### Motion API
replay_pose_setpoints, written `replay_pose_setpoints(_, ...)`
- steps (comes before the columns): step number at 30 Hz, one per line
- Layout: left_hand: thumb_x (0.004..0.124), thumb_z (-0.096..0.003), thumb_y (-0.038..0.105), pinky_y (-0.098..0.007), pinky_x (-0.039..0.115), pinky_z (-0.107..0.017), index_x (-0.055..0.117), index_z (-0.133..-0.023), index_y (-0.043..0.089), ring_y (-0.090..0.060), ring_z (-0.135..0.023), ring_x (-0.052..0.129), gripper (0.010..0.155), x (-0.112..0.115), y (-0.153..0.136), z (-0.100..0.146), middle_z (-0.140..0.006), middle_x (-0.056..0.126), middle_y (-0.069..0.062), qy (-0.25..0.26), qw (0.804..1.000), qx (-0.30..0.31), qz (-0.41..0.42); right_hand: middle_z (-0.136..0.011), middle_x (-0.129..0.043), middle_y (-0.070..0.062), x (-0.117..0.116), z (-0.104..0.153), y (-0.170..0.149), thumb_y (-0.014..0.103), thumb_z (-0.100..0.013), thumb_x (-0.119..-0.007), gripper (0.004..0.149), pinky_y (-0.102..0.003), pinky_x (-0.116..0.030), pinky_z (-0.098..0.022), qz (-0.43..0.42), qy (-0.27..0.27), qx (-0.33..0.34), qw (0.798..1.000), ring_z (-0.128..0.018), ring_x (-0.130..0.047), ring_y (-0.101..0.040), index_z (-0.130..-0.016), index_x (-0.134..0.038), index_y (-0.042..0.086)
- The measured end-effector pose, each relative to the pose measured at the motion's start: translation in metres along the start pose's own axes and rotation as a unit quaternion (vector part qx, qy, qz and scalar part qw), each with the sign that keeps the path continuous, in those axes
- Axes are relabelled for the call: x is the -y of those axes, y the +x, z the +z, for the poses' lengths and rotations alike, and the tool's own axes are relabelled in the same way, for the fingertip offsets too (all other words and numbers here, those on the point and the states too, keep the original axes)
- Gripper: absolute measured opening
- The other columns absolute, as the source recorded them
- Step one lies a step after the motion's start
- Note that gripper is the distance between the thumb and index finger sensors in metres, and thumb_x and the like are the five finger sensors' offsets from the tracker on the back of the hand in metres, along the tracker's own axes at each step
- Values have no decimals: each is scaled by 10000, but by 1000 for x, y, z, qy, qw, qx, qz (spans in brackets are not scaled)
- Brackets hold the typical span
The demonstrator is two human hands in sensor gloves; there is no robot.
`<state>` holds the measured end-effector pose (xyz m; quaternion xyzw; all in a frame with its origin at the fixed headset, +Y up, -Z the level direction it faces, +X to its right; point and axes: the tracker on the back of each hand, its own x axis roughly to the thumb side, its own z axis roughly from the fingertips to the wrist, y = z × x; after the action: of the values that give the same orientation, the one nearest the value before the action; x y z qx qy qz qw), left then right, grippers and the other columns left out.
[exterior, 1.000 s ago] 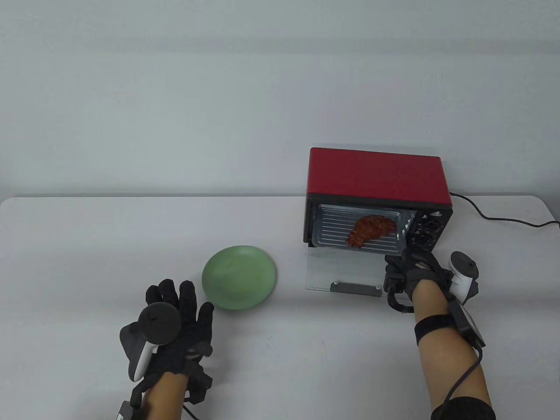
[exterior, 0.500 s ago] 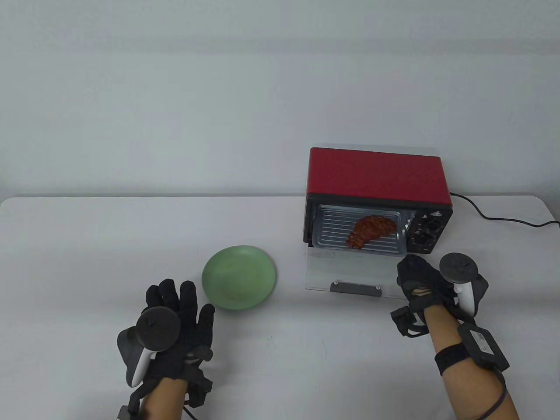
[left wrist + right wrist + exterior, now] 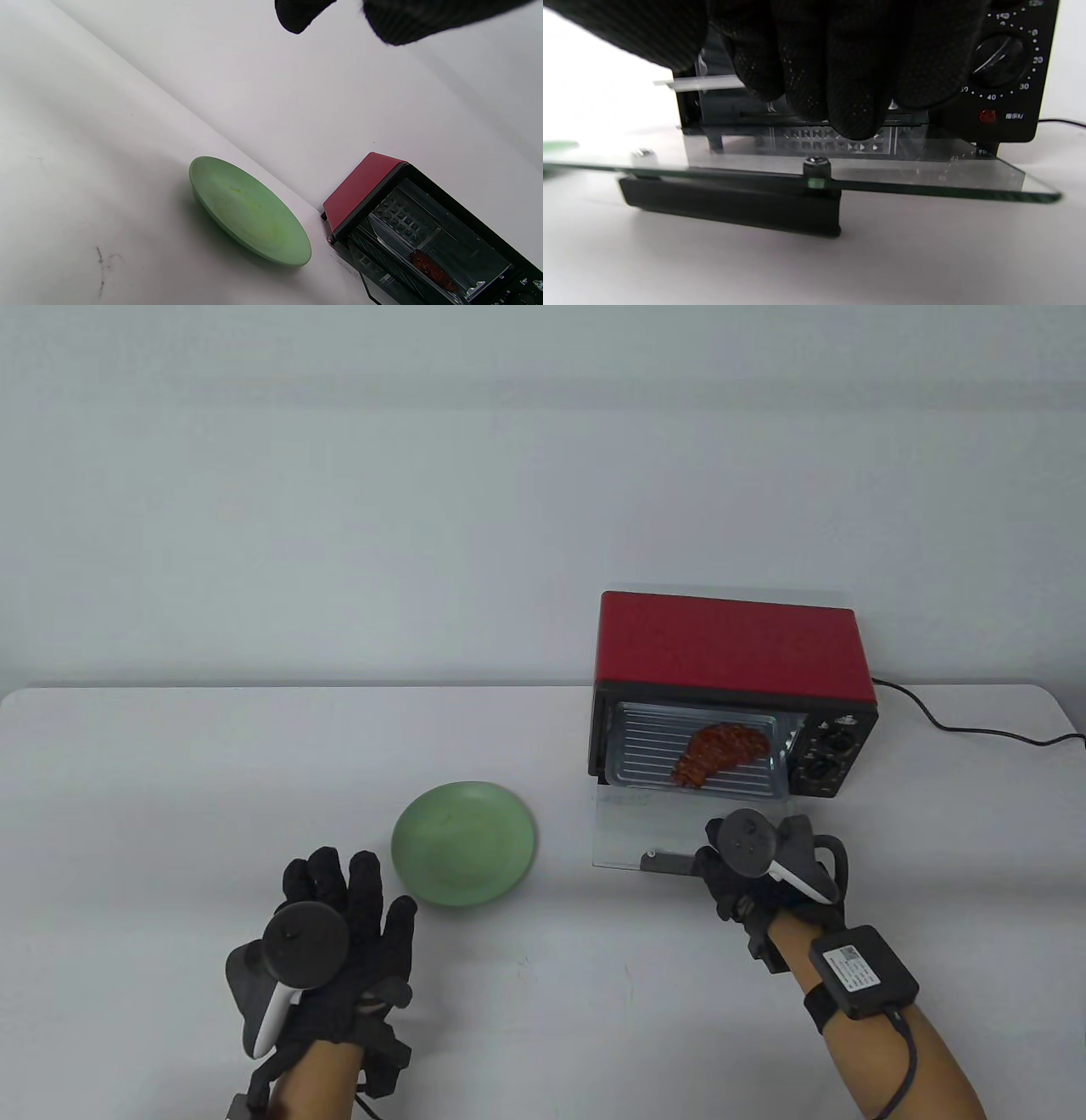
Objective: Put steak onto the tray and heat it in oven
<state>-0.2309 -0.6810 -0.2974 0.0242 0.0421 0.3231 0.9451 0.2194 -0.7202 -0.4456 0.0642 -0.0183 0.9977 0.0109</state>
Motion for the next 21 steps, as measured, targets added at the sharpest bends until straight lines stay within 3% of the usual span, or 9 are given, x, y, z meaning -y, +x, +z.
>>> replay_pose_setpoints(8,599,-476,656,-595,149,-759,401,-1126,322,-385,-1115,40,757,-3,-2,0,-1169,135,-54,1,1000,-5,-2,-976,-653,-92,-4,-24,15,524,-476,-667,586,-544,-778,-607,50,-22,-9,998,-843,-844,-326,-974,-644,217)
replay_pose_setpoints(20,599,-477,657,-596,155,-760,400,-1127,320,-390,-1117,47,759,-7,-4,0,-1170,136,-57,4,1000,-12,5,-1085,-477,-103,-2,-59,10,549,-487,-661,632,-541,-739,-653,31,-15,-57,998,-944,-747,-332,-1026,-583,228)
replay_pose_setpoints(21,599,-477,657,-596,154,-760,400,-1127,321,-391,-1117,46,759,-7,-4,0,-1170,135,-56,4,1000,-13,5,-1096,-462,-102,-2,-63,9,549,-487,-661,708,-543,-728,-664,30,-11,-61,998,-961,-725,-339,-1084,-483,214)
